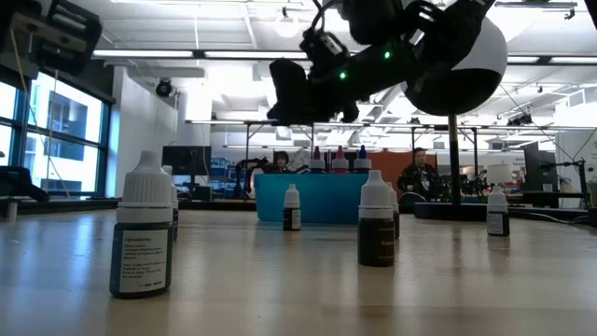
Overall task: Pick & Place food coloring
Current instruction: Put the large black food coloring bottle into the blue bin
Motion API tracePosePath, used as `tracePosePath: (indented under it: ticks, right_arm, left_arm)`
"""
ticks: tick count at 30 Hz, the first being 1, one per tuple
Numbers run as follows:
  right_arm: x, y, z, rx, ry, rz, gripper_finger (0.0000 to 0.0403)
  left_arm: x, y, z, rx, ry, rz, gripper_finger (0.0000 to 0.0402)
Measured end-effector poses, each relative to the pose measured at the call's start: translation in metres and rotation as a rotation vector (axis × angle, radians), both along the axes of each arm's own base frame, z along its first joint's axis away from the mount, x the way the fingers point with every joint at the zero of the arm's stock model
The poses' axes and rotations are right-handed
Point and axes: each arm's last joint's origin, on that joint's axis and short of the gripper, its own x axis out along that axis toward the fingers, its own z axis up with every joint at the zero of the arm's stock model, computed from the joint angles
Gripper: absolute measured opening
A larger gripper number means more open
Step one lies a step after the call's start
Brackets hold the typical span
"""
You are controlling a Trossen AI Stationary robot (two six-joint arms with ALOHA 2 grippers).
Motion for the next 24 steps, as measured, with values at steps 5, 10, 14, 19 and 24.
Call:
tracePosePath:
  ticks: [5,10,14,19,24]
  right_arm:
    - [-0.011,0.020,0.034,-0.113,0.010,0.052,0.0121]
    - [-0.038,0.040,0.081,-0.225,0.015,0.058,0.0121]
    - [-0.065,0.048,0.110,-0.198,0.022,0.076,0.0121]
    - [-0.094,0.050,0.117,-0.065,0.103,0.077,0.0121]
    - [-0.109,0.047,0.105,0.055,0.240,0.039,0.0121]
  left_arm:
    - [0.008,0.001,0.022,0.032,-0.111,0.158,0.0029]
    - [0.012,0.005,0.064,0.115,-0.218,0.281,0.0028]
    - [0.024,0.024,0.106,0.240,-0.336,0.422,0.0027]
    - [0.051,0.079,0.134,0.206,-0.387,0.689,0.0027]
    - [0.069,0.161,0.125,0.166,-0.357,1.002,0.0029]
